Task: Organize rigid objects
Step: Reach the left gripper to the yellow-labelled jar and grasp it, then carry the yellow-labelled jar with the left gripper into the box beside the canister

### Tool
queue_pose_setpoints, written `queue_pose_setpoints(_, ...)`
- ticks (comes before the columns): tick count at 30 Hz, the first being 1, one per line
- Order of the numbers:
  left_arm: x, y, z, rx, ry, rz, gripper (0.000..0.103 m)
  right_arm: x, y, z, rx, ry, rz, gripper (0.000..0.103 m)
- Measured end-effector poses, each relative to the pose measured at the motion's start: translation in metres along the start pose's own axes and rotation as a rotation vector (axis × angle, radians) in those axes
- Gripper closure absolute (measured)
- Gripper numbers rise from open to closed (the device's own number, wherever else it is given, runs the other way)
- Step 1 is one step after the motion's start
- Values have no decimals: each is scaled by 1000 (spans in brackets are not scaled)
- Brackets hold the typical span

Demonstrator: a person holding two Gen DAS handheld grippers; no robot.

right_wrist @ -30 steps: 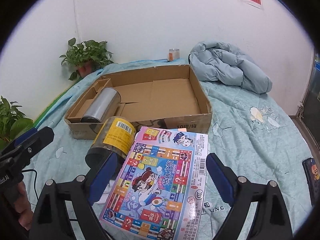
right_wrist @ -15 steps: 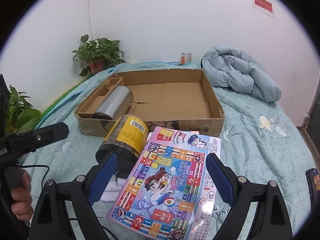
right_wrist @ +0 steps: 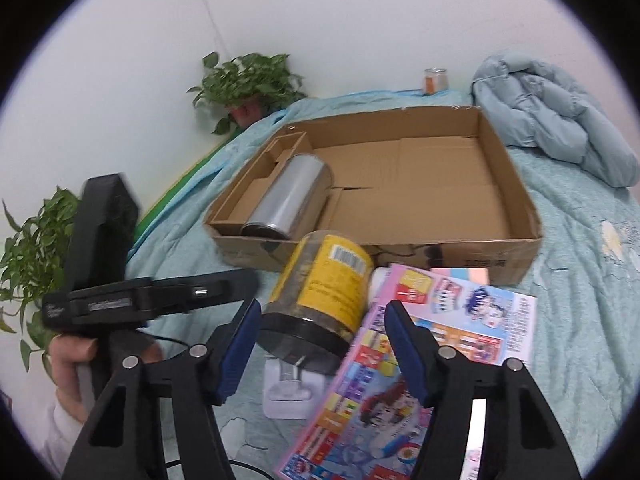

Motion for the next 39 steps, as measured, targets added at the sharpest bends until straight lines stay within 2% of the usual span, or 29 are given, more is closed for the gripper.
queue_pose_setpoints(1, -5, 2, -8, -11, 2, 9, 10, -3, 0, -4, -10, 7, 2, 45)
queue_pose_setpoints(3, -16, 5, -21, -43, -9, 51, 17, -10, -2, -16, -21, -27, 50, 45)
queue_pose_setpoints(5, -23, 9, -30, -59, -23, 79, 21, -14, -5, -29, -59, -15, 50, 53)
queue_pose_setpoints(7, -25, 12, -36, -60, -28, 59, 21, -15, -9, -41, -102, 5, 32, 56)
queue_pose_setpoints(10, -25, 14, -44, -86, -48, 52, 20, -16, -11, -54, -114, -51, 63, 56)
queue_pose_setpoints(15, -27, 15, -52, -105, -70, 79, 20, -12, -10, -60, -136, -76, 35, 52)
queue_pose_setpoints(17, -24, 12, -56, -120, -88, 81, 19, -13, -10, -62, -152, -89, 45, 48)
queue_pose_setpoints(19, -20, 8, -63, -148, -102, 74, 18, -10, -14, -70, -202, -110, 60, 35)
queue_pose_setpoints(23, -16, 7, -73, -158, -103, 67, 17, -4, -17, -85, -278, -125, 85, 26)
queue_pose_setpoints(27, -16, 7, -76, -153, -122, 89, 17, -4, -17, -91, -309, -130, 103, 24)
queue_pose_setpoints(31, -17, 6, -67, -136, -109, 90, 18, -7, -17, -91, -305, -143, 100, 24)
queue_pose_setpoints(35, -16, 3, -38, -105, -81, 83, 19, -12, -15, -82, -296, -87, 23, 25)
queue_pose_setpoints(39, -28, 1, -22, -99, -58, 115, 18, -29, -18, -78, -295, -39, 11, 26)
Point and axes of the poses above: each gripper's, at about its wrist camera, not at the fingertips, and z roughly against the way its jaws point, x to its right, y to its top, the point moved 5 cm from there along -z, roughly the way its jaws point, and after that the axes turned 10 degrees about x, right-handed, at the moved point
